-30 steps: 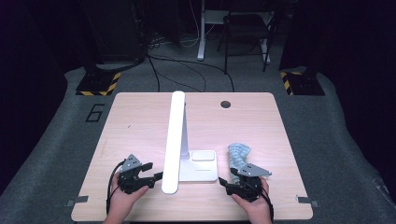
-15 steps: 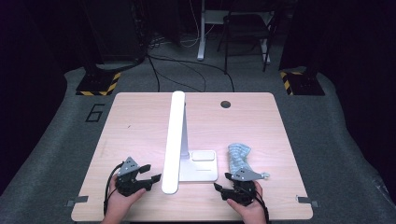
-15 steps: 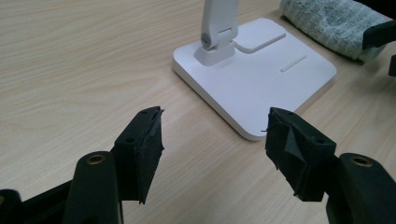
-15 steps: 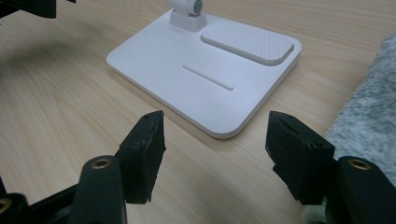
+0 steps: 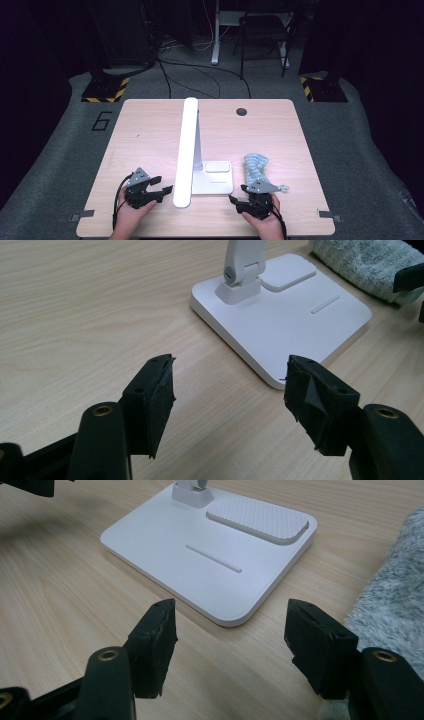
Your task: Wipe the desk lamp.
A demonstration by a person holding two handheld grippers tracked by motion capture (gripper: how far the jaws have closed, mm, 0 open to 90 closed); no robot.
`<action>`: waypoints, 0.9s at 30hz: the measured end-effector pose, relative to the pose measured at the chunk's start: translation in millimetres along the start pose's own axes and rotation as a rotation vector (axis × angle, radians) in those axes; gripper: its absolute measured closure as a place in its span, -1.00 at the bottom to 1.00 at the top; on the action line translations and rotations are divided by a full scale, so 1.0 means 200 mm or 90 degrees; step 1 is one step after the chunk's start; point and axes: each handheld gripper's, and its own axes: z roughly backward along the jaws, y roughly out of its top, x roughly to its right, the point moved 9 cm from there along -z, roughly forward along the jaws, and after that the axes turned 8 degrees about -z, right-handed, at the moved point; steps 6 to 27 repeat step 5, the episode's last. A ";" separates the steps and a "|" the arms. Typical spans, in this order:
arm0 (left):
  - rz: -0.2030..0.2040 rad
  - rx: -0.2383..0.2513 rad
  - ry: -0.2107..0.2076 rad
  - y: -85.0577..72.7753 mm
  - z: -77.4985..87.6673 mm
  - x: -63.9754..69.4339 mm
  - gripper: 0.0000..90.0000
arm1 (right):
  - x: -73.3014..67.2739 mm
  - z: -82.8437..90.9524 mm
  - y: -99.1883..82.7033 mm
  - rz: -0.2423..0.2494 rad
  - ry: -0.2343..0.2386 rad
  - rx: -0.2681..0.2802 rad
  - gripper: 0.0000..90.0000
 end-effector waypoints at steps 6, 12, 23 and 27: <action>-0.004 0.002 0.002 0.00 -0.01 0.00 -0.20 | 0.00 0.00 0.00 -0.002 0.000 -0.006 -0.17; -0.004 0.002 0.002 0.00 -0.01 0.00 -0.20 | 0.00 0.00 0.00 -0.002 0.000 -0.006 -0.17; -0.004 0.002 0.002 0.00 -0.01 0.00 -0.20 | 0.00 0.00 0.00 -0.002 0.000 -0.006 -0.17; -0.004 0.002 0.002 0.00 -0.01 0.00 -0.20 | 0.00 0.00 0.00 -0.002 0.000 -0.006 -0.17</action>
